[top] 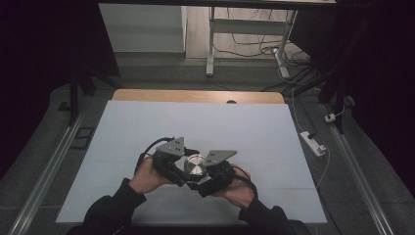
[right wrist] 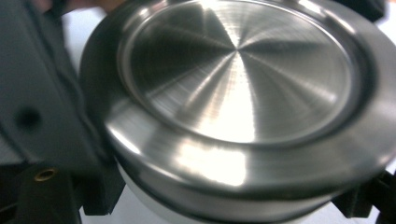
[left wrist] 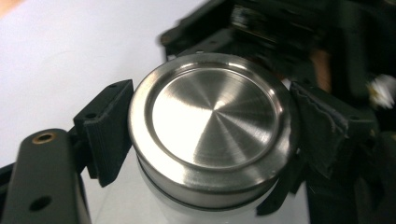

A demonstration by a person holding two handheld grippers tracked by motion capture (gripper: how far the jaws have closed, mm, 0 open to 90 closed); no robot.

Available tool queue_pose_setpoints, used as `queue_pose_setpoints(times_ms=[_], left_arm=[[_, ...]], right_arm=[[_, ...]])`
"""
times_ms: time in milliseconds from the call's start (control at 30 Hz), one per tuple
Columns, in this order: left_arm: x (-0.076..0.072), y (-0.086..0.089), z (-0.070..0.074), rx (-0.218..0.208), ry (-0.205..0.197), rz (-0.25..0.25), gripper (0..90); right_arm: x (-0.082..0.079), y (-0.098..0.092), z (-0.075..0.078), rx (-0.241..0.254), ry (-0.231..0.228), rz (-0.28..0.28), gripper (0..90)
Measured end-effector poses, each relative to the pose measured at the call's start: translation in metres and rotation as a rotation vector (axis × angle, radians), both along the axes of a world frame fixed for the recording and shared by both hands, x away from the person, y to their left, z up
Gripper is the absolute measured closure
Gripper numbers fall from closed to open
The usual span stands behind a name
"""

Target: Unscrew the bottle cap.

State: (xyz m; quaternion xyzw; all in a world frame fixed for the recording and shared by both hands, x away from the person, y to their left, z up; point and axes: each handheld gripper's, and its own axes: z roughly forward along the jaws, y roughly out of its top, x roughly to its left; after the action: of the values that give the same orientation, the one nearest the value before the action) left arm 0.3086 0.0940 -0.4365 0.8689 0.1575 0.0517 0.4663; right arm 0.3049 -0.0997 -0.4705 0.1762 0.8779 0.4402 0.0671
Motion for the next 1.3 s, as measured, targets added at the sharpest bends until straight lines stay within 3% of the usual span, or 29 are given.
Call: queue_pose_setpoints(times_ms=[100,167,200,333,500,633,700,767,833,933,1100,1200,1300], left_arm=[[-0.006,-0.012,0.001,0.013,-0.017,0.137,19.2],[-0.006,-0.015,0.002,0.002,-0.024,0.147,18.0],[-0.005,-0.014,0.003,-0.015,-0.015,0.139,12.8],[0.003,0.005,0.010,-0.061,0.012,0.065,2.5],[0.011,0.021,0.007,-0.072,0.044,-0.137,4.4],[0.011,0.019,0.001,-0.040,0.044,-0.222,7.6],[0.009,0.013,-0.001,0.008,0.027,-0.235,10.1],[0.006,0.011,-0.001,0.019,0.004,-0.236,18.4],[0.004,0.010,-0.001,0.024,-0.005,-0.214,18.8],[0.002,0.006,0.000,0.018,-0.001,-0.135,19.1],[-0.004,-0.008,-0.001,0.024,-0.008,0.060,19.2],[-0.009,-0.013,-0.002,0.008,-0.015,0.128,19.3],[-0.010,-0.014,-0.002,0.003,-0.025,0.159,19.3]], right_arm=[[0.003,-0.002,-0.001,-0.001,-0.012,-0.092,15.0],[0.003,-0.003,-0.001,0.011,-0.006,-0.123,15.0],[0.004,-0.004,-0.001,0.011,-0.011,-0.123,15.0],[0.003,-0.005,0.000,0.015,-0.014,-0.094,15.0],[0.001,-0.002,-0.001,0.008,0.004,0.010,15.0],[-0.004,0.003,-0.001,0.001,0.001,0.077,15.0],[-0.006,0.005,0.000,-0.002,0.004,0.093,15.0],[-0.007,0.005,0.000,-0.002,0.003,0.101,15.0],[-0.008,0.005,-0.001,-0.001,0.001,0.090,15.0],[-0.005,0.002,0.000,-0.002,-0.012,0.074,15.0],[0.001,-0.002,-0.001,-0.001,-0.015,-0.024,15.0],[0.002,-0.004,-0.002,-0.004,-0.020,-0.058,15.0],[0.002,-0.004,-0.002,0.005,-0.028,-0.076,15.0]])
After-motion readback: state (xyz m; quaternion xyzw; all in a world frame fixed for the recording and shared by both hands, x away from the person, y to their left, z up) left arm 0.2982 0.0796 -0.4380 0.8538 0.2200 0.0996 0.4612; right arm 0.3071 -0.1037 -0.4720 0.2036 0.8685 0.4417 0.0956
